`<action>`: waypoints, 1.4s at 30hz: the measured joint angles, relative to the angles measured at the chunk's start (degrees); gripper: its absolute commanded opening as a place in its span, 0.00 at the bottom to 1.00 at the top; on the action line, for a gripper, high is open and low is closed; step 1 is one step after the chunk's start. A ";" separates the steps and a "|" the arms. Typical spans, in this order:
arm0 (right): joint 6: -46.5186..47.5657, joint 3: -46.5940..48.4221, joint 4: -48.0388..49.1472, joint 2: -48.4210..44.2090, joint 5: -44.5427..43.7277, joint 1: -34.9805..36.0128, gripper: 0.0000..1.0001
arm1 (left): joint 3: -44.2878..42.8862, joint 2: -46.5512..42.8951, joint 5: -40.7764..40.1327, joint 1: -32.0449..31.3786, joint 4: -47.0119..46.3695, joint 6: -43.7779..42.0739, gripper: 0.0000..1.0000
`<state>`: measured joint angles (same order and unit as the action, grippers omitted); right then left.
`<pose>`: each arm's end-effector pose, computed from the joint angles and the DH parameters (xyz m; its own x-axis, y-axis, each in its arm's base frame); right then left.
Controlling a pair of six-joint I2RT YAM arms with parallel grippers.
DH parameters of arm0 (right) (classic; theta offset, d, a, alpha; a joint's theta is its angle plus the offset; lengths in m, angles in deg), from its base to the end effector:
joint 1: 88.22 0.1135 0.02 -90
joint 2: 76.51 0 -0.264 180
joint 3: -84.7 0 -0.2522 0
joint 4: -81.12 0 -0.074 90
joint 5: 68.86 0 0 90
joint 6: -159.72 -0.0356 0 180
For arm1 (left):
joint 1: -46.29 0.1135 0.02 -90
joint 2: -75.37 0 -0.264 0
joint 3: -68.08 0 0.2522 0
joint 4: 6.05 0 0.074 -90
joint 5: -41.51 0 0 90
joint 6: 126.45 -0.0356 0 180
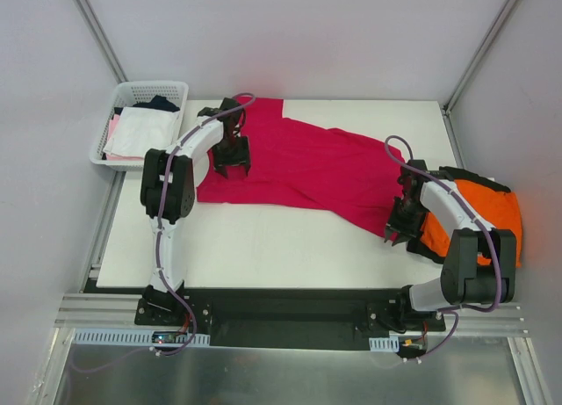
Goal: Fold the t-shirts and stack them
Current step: Fold the tshirt
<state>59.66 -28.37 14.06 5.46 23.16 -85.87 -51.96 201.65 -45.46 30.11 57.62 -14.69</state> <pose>0.2415 0.0112 0.2009 -0.9825 0.1344 -0.1292 0.1278 0.9901 0.0584 0.4456 -0.1313 0.1960 -0.9473 -0.1106 -0.3006 -0.0597 0.9830 -0.1734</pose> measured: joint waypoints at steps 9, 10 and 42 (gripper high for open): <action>-0.02 0.00 0.20 0.07 0.22 0.15 0.28 | 13.68 -10.03 5.33 -0.98 -6.60 1.88 0.54; -0.02 0.00 0.20 0.07 0.22 0.15 0.28 | 14.36 -10.03 5.84 -1.11 -7.54 1.88 0.53; 0.55 0.94 -0.11 0.44 0.15 0.15 0.28 | 7.17 -1.14 5.29 -1.51 -17.94 1.14 0.50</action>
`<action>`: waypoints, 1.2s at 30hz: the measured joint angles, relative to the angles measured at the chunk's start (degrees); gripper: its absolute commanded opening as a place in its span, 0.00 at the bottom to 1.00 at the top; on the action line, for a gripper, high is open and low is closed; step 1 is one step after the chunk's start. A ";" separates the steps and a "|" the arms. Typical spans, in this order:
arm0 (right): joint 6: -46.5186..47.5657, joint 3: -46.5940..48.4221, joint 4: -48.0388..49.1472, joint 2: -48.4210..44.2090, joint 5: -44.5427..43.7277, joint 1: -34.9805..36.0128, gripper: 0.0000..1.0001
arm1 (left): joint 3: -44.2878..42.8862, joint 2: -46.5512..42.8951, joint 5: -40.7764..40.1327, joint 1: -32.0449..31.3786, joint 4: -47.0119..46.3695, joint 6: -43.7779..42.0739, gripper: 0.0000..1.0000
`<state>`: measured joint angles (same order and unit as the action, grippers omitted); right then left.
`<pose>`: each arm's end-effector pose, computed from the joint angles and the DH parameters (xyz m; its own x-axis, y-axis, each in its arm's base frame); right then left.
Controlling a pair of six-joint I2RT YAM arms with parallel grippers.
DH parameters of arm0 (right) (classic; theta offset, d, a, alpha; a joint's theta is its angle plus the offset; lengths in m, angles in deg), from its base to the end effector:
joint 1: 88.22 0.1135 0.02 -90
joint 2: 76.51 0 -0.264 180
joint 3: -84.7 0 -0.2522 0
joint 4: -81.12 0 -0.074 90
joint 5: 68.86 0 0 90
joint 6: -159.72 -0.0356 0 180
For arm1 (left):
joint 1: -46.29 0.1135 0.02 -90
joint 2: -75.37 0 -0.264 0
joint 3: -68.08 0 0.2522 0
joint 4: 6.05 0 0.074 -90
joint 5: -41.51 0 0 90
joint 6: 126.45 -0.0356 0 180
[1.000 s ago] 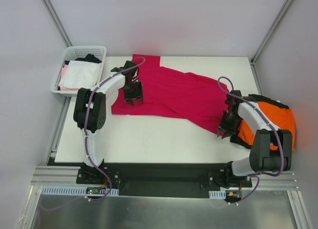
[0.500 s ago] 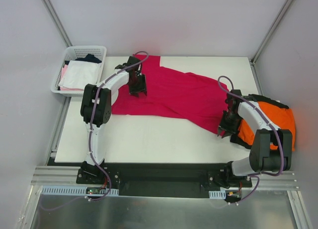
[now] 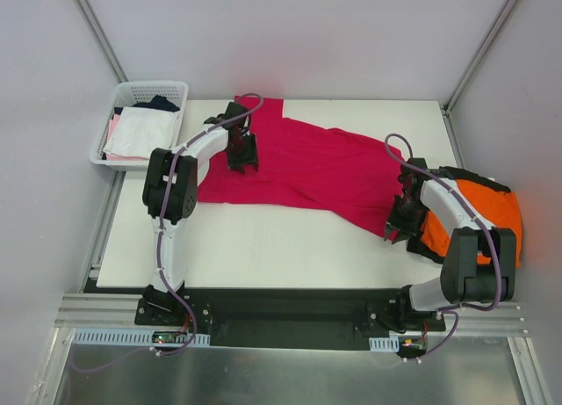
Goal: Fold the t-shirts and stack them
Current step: Fold the tshirt
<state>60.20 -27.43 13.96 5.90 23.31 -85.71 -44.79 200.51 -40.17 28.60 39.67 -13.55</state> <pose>0.2448 0.0121 0.2034 -0.9831 0.1223 -0.1362 0.1150 0.9915 0.0608 0.4522 -0.1496 0.1832 -0.8896 -0.1204 -0.4405 0.0299 0.9472 -0.3193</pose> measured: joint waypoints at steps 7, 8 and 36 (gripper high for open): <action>-0.02 0.00 0.02 0.42 0.00 0.00 0.28 | 1.01 -0.11 0.42 -0.31 -0.20 0.48 0.17; -0.02 0.00 0.02 0.46 0.00 0.00 0.28 | 0.96 -0.11 0.66 -0.42 -0.17 0.59 0.12; -0.07 0.00 -0.66 0.48 -0.26 0.07 0.27 | -15.54 3.69 9.14 -1.07 -1.29 7.91 0.13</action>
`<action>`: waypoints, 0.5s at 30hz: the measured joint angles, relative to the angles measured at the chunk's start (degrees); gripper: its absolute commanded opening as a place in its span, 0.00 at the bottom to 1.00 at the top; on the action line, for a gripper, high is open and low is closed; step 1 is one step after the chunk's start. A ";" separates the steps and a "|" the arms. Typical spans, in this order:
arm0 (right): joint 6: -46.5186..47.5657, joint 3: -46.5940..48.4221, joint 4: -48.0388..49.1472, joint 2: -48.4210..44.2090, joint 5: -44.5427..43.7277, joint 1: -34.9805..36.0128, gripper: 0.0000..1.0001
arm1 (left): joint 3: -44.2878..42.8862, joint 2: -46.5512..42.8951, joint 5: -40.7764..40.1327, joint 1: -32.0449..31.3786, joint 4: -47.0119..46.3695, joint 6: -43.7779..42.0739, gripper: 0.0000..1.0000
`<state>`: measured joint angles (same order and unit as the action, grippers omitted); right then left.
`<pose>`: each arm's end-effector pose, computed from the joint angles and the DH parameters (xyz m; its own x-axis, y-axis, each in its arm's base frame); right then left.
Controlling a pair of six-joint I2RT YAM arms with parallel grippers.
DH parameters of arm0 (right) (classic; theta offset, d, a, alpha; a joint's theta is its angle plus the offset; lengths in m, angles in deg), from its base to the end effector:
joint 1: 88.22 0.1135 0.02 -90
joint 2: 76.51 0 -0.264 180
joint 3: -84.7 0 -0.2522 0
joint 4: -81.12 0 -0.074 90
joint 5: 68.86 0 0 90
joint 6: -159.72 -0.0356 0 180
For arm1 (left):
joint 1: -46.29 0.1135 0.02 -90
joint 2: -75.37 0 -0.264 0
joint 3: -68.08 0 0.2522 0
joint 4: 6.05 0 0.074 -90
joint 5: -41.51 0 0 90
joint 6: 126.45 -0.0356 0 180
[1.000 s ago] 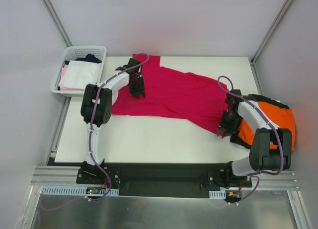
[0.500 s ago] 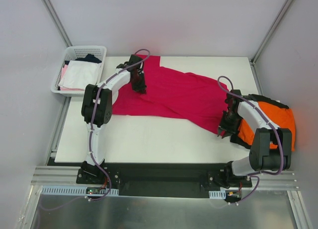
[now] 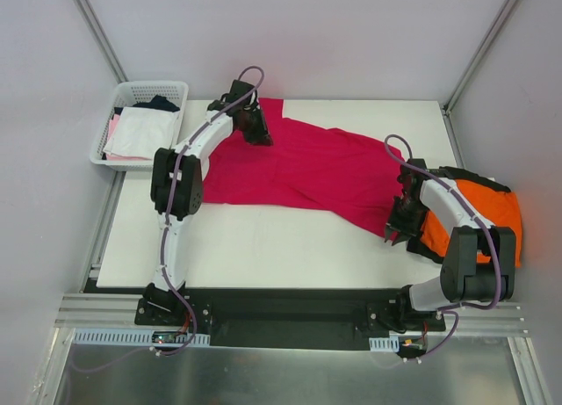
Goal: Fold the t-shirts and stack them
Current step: Fold the tshirt
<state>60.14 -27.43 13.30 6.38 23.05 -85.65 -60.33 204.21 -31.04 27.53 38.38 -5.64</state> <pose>0.2443 0.0122 0.2014 -0.9855 0.1223 -0.1174 0.1167 0.9917 0.0534 0.4835 -0.1755 0.2411 -0.8339 -0.2328 -0.5005 0.0943 0.8333 -0.5447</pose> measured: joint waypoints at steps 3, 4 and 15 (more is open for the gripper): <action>0.00 0.00 -0.24 0.00 -0.02 0.00 0.28 | -0.94 2.25 2.80 -0.02 -0.26 1.88 0.13; 0.00 0.00 -0.26 0.00 -0.04 0.00 0.28 | -0.92 2.67 3.39 -0.02 -0.24 2.27 0.13; 0.00 -2.05 -0.37 -3.34 -0.17 0.00 0.52 | 21.84 -7.17 3.52 0.00 -1.57 1.36 0.14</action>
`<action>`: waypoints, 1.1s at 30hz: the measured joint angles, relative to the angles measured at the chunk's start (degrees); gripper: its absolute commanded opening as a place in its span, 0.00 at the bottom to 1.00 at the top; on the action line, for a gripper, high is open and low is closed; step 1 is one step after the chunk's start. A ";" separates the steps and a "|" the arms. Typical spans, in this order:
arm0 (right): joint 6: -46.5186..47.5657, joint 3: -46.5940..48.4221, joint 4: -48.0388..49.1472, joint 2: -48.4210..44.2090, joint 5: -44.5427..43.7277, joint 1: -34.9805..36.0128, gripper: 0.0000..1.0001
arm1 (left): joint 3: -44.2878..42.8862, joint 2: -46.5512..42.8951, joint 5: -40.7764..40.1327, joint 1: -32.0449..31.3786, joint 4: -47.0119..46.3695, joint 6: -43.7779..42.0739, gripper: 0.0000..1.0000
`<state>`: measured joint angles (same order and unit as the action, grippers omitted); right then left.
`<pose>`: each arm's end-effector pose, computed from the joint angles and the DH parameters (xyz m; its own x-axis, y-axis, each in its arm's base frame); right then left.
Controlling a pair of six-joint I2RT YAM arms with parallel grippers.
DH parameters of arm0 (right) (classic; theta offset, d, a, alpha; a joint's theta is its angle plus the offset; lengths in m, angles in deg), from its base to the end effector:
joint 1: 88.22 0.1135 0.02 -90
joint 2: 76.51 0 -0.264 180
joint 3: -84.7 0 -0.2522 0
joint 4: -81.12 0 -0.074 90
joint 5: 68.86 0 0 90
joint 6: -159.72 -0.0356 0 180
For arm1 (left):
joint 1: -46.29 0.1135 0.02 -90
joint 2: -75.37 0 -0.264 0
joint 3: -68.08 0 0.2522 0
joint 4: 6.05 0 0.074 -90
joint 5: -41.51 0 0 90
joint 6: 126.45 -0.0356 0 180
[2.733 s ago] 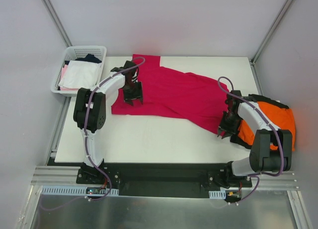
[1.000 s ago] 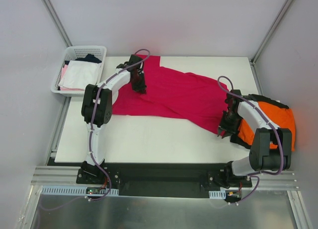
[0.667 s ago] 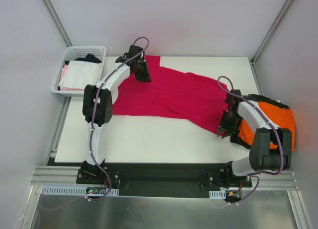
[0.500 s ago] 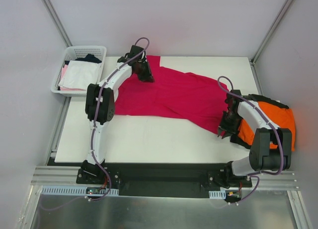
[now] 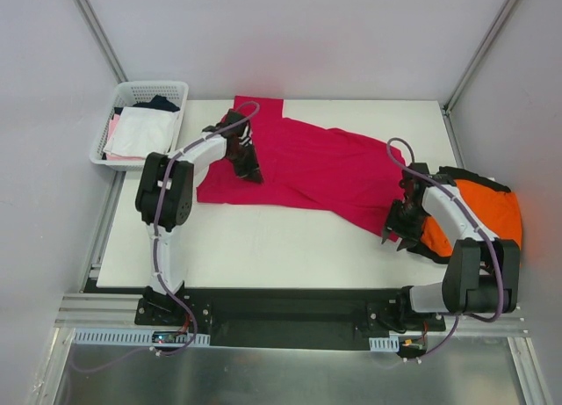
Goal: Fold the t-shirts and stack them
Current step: Fold the tshirt
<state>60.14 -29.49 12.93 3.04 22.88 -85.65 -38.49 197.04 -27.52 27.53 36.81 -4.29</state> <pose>0.2322 0.0115 0.2047 -0.9835 0.1224 -0.1334 0.1162 0.9918 0.0530 0.4305 -0.1597 0.1816 -0.9350 -0.2073 -0.2876 -0.0208 0.8419 -0.5392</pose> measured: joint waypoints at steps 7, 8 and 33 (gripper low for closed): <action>1.29 -2.75 1.86 -1.92 2.78 -5.09 0.55 | 13.62 -11.26 -0.57 -0.02 0.22 -2.56 0.15; 1.51 -2.95 2.40 -1.92 3.37 -5.99 0.55 | 14.49 -12.44 -0.55 -0.02 0.13 -2.95 0.15; 0.85 -3.15 17.44 7.45 9.53 -10.16 0.51 | 22.97 -27.08 -0.68 -0.02 1.27 -4.02 0.17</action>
<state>60.99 -32.64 30.37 10.49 32.41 -95.81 -15.52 169.96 -28.19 27.51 38.08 -8.31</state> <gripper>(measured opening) 0.518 0.162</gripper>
